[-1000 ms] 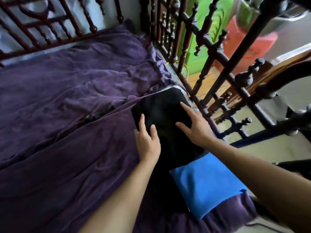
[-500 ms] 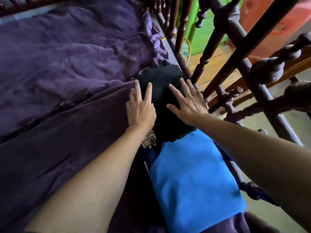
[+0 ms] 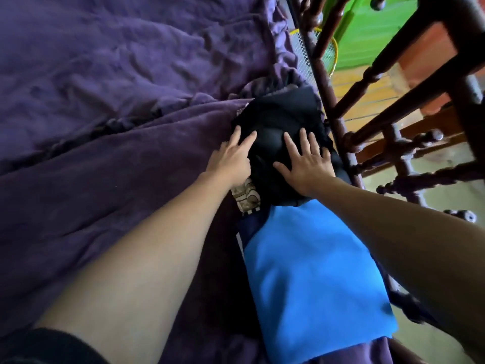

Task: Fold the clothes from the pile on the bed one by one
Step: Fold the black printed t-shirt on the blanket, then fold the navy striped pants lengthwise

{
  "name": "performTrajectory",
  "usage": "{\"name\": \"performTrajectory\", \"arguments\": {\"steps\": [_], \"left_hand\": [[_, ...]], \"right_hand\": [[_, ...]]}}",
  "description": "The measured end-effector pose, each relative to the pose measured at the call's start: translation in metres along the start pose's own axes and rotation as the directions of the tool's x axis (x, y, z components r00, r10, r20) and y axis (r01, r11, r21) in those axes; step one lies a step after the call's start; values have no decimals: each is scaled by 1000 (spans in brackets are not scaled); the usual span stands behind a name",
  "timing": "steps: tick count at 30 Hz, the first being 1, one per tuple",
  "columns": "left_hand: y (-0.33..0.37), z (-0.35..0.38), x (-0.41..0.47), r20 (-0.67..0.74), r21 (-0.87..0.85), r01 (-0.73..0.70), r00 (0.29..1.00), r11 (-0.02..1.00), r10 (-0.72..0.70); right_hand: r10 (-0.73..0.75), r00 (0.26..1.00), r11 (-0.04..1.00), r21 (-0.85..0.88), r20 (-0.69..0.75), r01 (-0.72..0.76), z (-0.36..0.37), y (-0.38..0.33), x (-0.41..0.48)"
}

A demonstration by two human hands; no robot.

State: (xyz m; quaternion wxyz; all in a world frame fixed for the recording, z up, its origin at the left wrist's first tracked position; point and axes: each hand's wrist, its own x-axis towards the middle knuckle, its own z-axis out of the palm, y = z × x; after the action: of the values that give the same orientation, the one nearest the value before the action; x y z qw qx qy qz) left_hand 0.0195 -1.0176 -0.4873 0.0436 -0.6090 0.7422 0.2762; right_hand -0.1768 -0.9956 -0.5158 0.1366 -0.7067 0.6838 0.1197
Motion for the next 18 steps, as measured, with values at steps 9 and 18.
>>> {"name": "performTrajectory", "arguments": {"steps": [9,18], "left_hand": [[-87,-9,-218,-24,-119,314,948,942,-318],[-209,-11,-462,-100,-186,497,849,848,-519]], "right_hand": [[-211,965,967,113,-155,229,-52,-117,-108],[-489,872,872,-22,15,489,-30,-288,-264]]}}
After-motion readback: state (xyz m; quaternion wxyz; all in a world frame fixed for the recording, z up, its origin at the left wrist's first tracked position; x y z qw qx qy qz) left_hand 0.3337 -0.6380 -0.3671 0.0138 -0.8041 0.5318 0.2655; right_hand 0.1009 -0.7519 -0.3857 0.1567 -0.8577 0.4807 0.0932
